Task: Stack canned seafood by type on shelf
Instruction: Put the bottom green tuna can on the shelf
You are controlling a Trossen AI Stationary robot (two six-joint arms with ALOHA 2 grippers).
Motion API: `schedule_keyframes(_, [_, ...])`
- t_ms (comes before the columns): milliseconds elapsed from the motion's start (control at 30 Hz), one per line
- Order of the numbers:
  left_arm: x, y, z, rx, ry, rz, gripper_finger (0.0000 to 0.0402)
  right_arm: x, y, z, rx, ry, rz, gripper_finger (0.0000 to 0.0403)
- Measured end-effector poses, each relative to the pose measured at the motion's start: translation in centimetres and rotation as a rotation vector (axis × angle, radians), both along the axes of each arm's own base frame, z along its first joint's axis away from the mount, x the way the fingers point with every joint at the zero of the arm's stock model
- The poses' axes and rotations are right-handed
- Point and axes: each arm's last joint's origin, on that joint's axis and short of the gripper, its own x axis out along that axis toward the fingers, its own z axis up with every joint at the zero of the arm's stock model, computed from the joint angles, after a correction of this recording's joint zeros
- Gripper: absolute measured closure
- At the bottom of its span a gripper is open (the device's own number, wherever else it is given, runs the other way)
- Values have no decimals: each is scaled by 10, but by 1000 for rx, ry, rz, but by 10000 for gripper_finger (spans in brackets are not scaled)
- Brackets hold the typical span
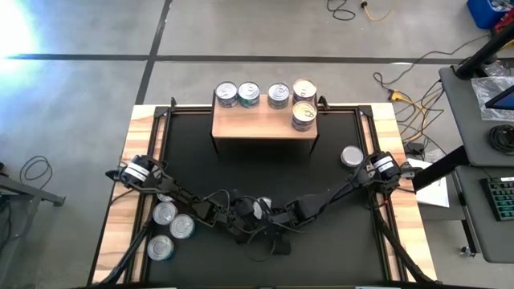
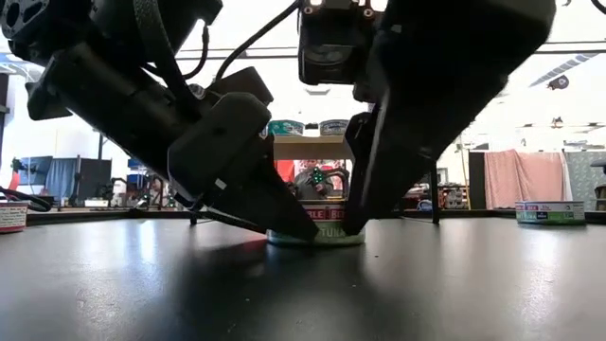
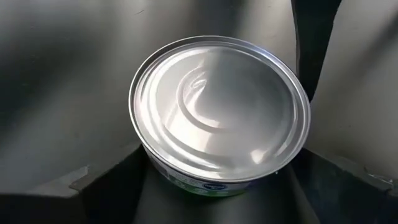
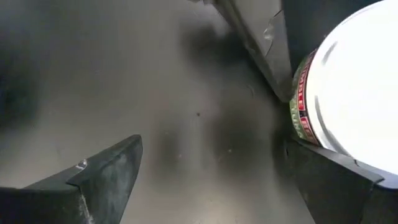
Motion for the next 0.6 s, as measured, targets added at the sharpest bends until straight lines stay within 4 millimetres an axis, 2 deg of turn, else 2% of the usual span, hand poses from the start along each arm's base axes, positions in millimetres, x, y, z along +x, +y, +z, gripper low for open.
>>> schedule_keyframes(67, [1, -1, 1, -14, -9, -7, 21, -2, 0, 0, -4, 22, -6, 23])
schedule_keyframes(167, [1, -2, 1, -23, -13, -14, 21, -13, -2, 2, -37, 145, -7, 23])
schedule_keyframes(367, [0, -3, 1, -25, -13, -16, 22, -38, -5, 5, -222, 300, 36, 23])
schedule_keyframes(467, [0, -3, 1, -24, -13, -16, 22, -36, -10, -3, -226, 286, 9, 23])
schedule_keyframes(600, [0, -3, 1, -6, -8, -17, 22, -23, -7, -5, -170, 161, -7, 23])
